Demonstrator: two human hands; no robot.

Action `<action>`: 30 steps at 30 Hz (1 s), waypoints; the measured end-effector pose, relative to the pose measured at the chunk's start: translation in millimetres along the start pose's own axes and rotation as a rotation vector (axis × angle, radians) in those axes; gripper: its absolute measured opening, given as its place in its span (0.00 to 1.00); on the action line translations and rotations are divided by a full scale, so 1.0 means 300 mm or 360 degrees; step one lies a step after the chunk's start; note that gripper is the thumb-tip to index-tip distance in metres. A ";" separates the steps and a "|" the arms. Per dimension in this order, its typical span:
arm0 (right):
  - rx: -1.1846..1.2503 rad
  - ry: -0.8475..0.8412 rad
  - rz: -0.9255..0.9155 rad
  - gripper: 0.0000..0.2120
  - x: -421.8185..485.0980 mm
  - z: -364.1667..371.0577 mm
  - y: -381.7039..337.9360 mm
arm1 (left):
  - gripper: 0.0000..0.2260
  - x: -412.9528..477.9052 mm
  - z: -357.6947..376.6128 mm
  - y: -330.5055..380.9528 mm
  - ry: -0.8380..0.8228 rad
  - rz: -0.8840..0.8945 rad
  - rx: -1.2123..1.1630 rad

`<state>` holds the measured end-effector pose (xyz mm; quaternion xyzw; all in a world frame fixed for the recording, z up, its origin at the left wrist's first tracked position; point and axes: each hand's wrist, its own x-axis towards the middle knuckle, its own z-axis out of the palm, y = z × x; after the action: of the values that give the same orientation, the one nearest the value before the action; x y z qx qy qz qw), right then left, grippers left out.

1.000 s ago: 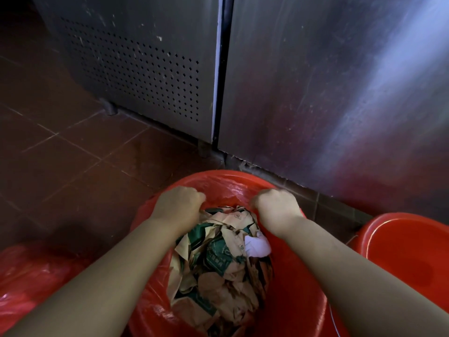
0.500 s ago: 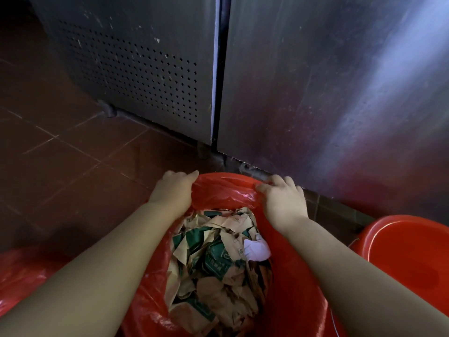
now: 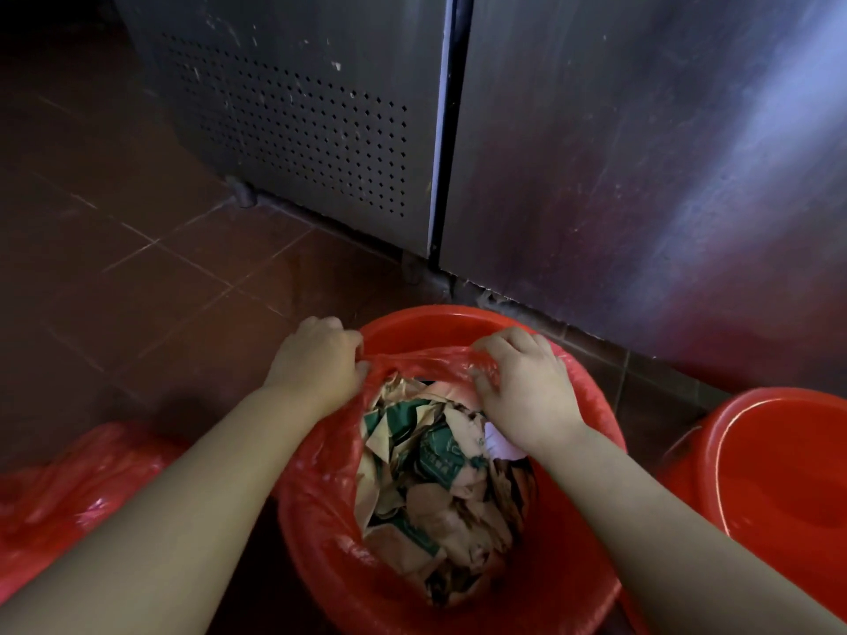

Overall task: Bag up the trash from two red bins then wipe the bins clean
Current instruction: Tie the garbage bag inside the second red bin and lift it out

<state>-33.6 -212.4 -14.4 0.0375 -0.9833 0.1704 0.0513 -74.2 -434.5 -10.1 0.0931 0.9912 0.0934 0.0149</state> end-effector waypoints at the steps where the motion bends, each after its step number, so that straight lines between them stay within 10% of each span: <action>1: 0.0005 -0.0032 -0.0010 0.15 -0.013 -0.002 -0.008 | 0.12 -0.018 -0.001 -0.009 -0.0007 0.0014 0.0032; 20: -0.0111 -0.1033 -0.0799 0.32 -0.391 0.037 -0.253 | 0.13 -0.237 -0.051 -0.097 -0.0172 -0.0378 -0.0378; 27: -0.0265 -0.1068 -0.0887 0.21 -0.393 0.061 -0.328 | 0.28 -0.288 -0.031 -0.106 -0.0073 -0.0626 -0.0561; 30: -0.0184 -0.0958 -0.0873 0.19 -0.382 0.072 -0.355 | 0.19 -0.291 -0.033 -0.127 -0.0081 -0.0722 -0.0441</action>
<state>87.9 -313.3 -12.5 0.3434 -0.9160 0.0762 -0.1931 4.2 -489.3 -6.6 -0.1320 0.9637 0.2201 0.0730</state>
